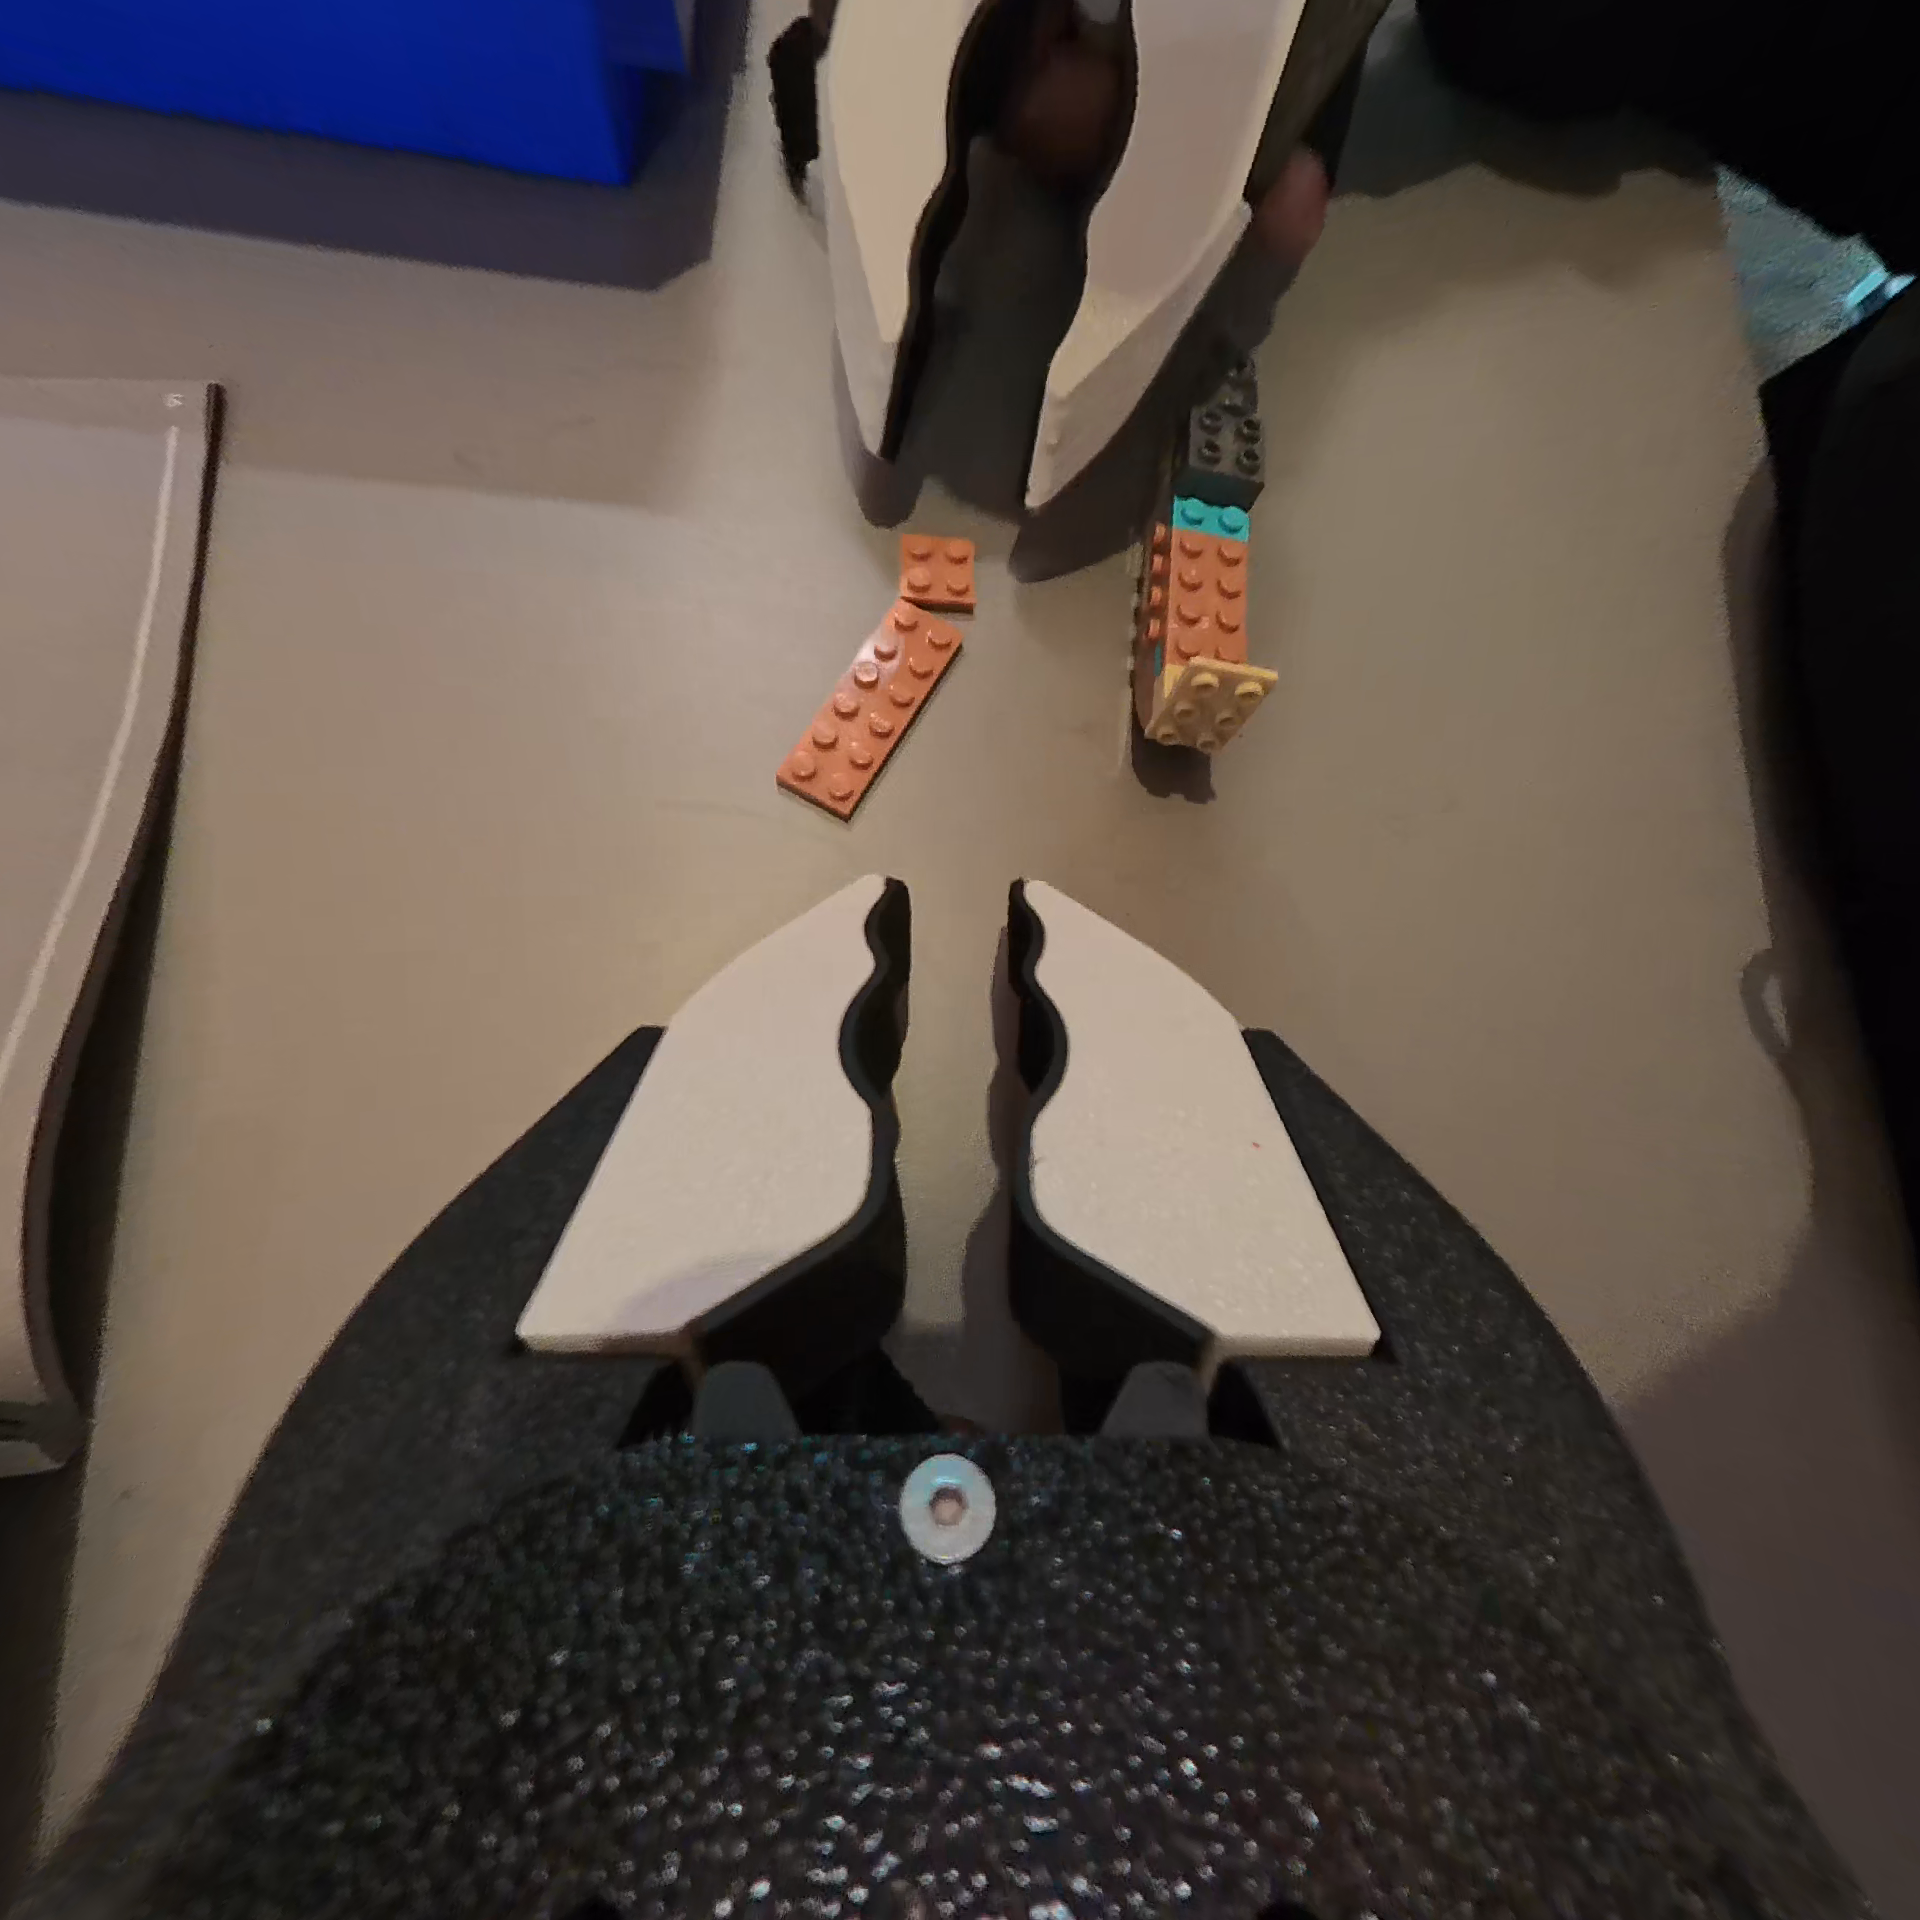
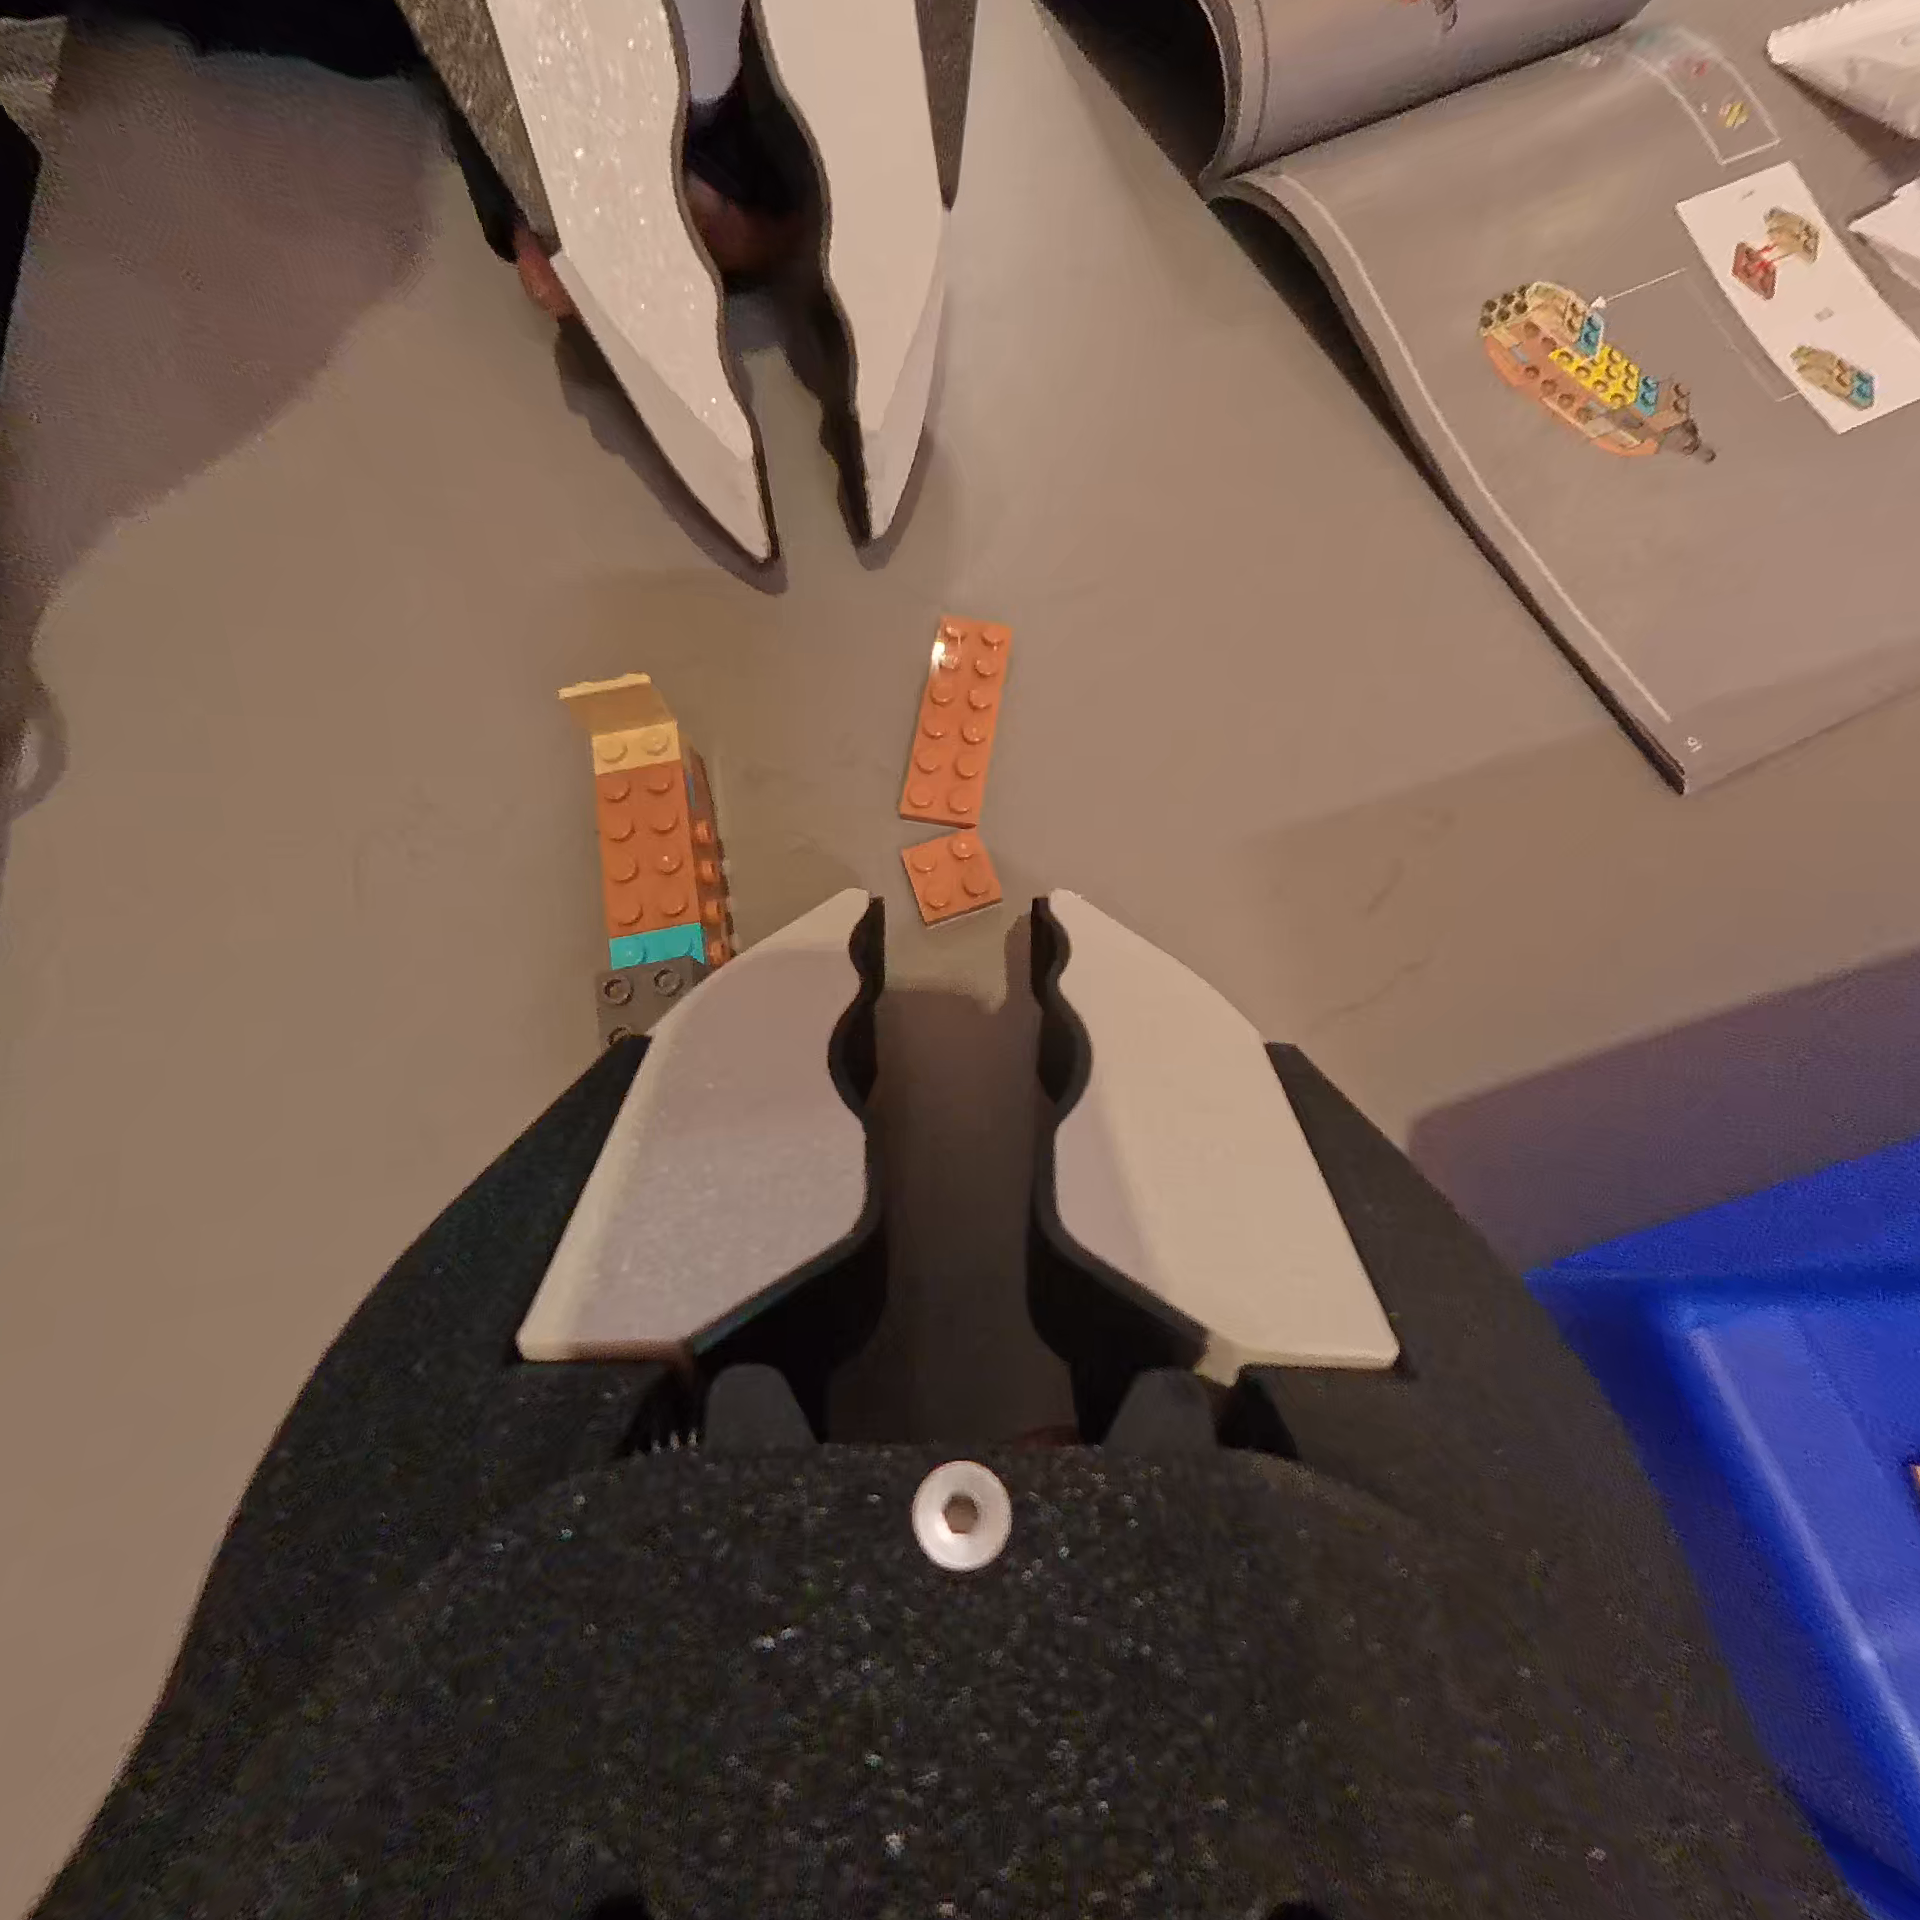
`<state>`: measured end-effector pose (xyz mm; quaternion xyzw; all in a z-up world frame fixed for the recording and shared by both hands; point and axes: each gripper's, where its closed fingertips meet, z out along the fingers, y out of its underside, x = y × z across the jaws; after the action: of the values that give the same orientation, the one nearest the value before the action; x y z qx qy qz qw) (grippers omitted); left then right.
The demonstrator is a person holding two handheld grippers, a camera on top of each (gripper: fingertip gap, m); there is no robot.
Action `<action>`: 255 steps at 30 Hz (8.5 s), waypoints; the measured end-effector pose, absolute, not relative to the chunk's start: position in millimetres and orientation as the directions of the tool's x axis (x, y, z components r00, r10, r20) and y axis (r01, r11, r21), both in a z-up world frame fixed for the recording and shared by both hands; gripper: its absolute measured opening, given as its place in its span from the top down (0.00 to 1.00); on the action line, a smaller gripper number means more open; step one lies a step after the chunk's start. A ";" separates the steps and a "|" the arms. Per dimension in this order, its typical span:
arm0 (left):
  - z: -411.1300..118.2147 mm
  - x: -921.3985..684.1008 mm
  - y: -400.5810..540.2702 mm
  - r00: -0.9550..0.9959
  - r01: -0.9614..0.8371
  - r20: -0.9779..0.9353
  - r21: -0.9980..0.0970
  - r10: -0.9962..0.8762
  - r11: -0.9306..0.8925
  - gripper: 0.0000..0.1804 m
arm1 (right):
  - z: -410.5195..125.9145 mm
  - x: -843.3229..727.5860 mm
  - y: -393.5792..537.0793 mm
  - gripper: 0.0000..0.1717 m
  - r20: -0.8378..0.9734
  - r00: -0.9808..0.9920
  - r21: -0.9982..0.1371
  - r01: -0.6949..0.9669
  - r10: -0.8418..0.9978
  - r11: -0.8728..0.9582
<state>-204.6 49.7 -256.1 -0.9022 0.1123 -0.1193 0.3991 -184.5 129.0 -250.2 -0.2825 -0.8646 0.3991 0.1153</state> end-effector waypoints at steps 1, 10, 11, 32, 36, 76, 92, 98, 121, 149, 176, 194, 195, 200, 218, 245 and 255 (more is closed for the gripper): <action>-257.0 -204.3 49.6 0.948 -0.123 0.108 -0.745 -0.300 -0.656 0.91 | -249.8 -185.6 129.2 0.84 -0.024 -0.813 -0.759 0.394 0.582 0.519; -259.5 -203.3 48.7 0.950 -0.173 0.051 -0.737 -0.309 -0.653 0.91 | -239.1 -190.0 131.7 0.85 -0.075 -0.813 -0.811 0.387 0.577 0.439; -259.9 -203.1 48.4 0.949 -0.178 0.047 -0.735 -0.311 -0.654 0.90 | -239.3 -190.1 132.0 0.85 -0.086 -0.812 -0.810 0.394 0.578 0.434; -262.5 -201.2 46.7 0.943 -0.197 0.046 -0.723 -0.330 -0.662 0.90 | -246.1 -186.8 132.4 0.85 -0.098 -0.811 -0.785 0.419 0.576 0.456; -262.4 -201.1 46.7 0.943 -0.194 0.049 -0.724 -0.330 -0.662 0.90 | -245.6 -187.1 132.7 0.85 -0.108 -0.808 -0.787 0.425 0.579 0.448; -262.4 -200.8 46.0 0.942 -0.198 0.046 -0.723 -0.332 -0.662 0.89 | -248.0 -185.9 132.3 0.85 -0.107 -0.809 -0.777 0.430 0.578 0.459; -256.8 -205.5 47.1 0.945 -0.119 0.117 -0.745 -0.304 -0.656 0.89 | -248.1 -185.6 131.6 0.85 -0.090 -0.813 -0.779 0.417 0.575 0.469; -248.4 -211.5 52.2 0.951 -0.066 0.141 -0.779 -0.276 -0.624 0.90 | -249.3 -184.7 129.6 0.85 -0.073 -0.823 -0.773 0.404 0.564 0.489; -258.7 -216.9 87.1 0.902 -0.270 0.029 -0.740 -0.430 -0.616 1.00 | -243.1 -182.0 129.6 0.85 -0.137 -0.827 -0.796 0.419 0.545 0.436; -253.9 -203.6 98.6 0.880 -0.339 -0.008 -0.710 -0.475 -0.617 1.00 | -245.6 -179.6 128.7 0.84 -0.114 -0.833 -0.789 0.407 0.542 0.460; -263.6 -205.6 86.0 0.876 -0.287 0.097 -0.682 -0.472 -0.673 0.73 | -231.5 -150.0 129.5 0.80 -0.175 -0.899 -0.829 0.354 0.401 0.433; -263.1 -202.5 79.6 0.900 -0.316 0.007 -0.677 -0.435 -0.665 0.92 | -252.6 -131.2 116.3 0.76 -0.050 -0.936 -0.747 0.266 0.348 0.609; -261.3 -202.1 78.9 0.905 -0.305 0.007 -0.686 -0.425 -0.661 0.91 | -252.4 -131.3 116.3 0.76 -0.052 -0.936 -0.748 0.268 0.349 0.608; -253.5 -196.6 79.5 0.920 -0.257 0.016 -0.729 -0.392 -0.634 0.91 | -252.2 -130.5 116.4 0.76 -0.055 -0.937 -0.750 0.267 0.344 0.605; -257.3 -194.0 79.2 0.926 -0.176 0.098 -0.742 -0.365 -0.647 0.92 | -249.1 -131.9 117.6 0.77 -0.122 -0.928 -0.766 0.313 0.351 0.562; -203.7 -164.0 81.7 0.909 -0.083 0.196 -0.780 -0.368 -0.620 0.91 | -256.4 -127.3 114.6 0.74 0.001 -0.945 -0.733 0.222 0.327 0.643; -227.5 -144.7 88.0 0.931 -0.259 0.039 -0.630 -0.363 -0.732 0.91 | -258.6 -130.4 111.0 0.79 0.049 -0.937 -0.720 0.207 0.347 0.662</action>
<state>-144.7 88.0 -227.5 -0.9271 0.1678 -0.0800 0.3255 -130.4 111.0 -258.6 -0.1526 -0.9070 0.3816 0.0915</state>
